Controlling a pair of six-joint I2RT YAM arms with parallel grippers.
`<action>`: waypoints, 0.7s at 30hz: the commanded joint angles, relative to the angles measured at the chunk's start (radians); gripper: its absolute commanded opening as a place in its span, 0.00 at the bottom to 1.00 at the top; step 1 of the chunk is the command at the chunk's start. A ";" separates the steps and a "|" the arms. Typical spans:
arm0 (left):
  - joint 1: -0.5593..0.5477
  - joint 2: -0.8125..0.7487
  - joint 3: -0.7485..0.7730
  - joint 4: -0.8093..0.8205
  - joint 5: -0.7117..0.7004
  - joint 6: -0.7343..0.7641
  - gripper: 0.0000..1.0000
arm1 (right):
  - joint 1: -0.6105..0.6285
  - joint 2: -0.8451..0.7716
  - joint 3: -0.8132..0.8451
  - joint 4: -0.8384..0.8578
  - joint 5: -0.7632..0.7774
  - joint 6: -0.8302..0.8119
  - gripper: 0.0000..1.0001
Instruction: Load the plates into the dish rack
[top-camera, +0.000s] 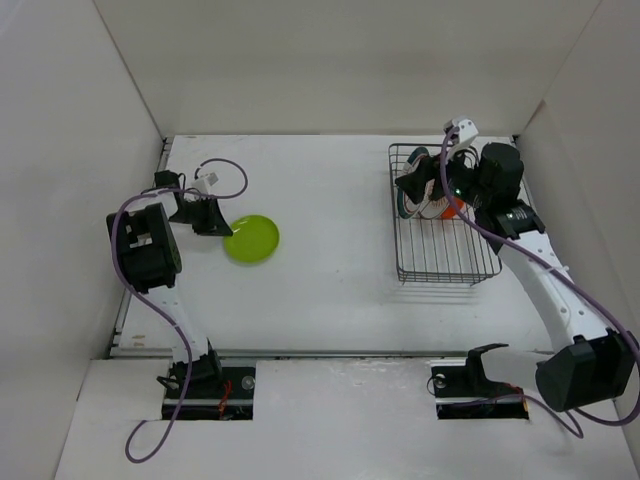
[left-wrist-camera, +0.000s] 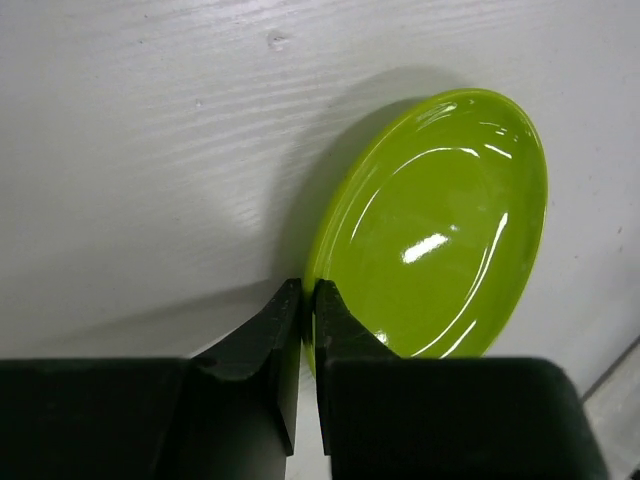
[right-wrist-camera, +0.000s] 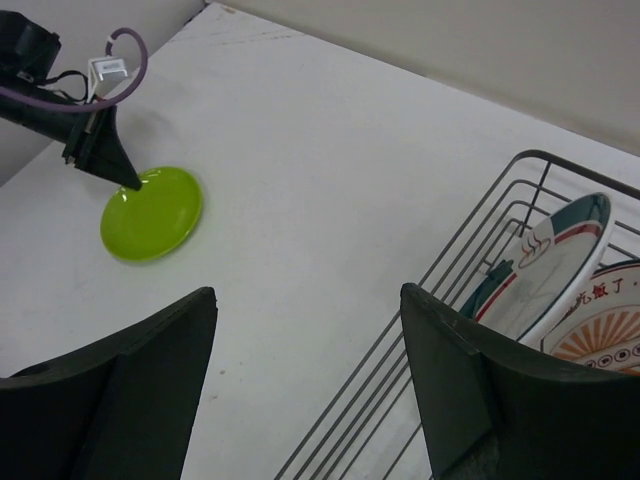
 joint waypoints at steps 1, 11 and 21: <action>-0.006 0.056 0.014 -0.097 -0.049 0.016 0.00 | 0.026 0.012 -0.014 0.087 -0.030 0.009 0.79; -0.006 -0.132 0.223 -0.449 0.328 0.263 0.00 | 0.239 0.101 0.008 0.148 -0.161 0.018 0.79; -0.066 -0.440 0.244 -0.505 0.400 0.285 0.00 | 0.328 0.294 0.020 0.356 -0.285 0.113 0.79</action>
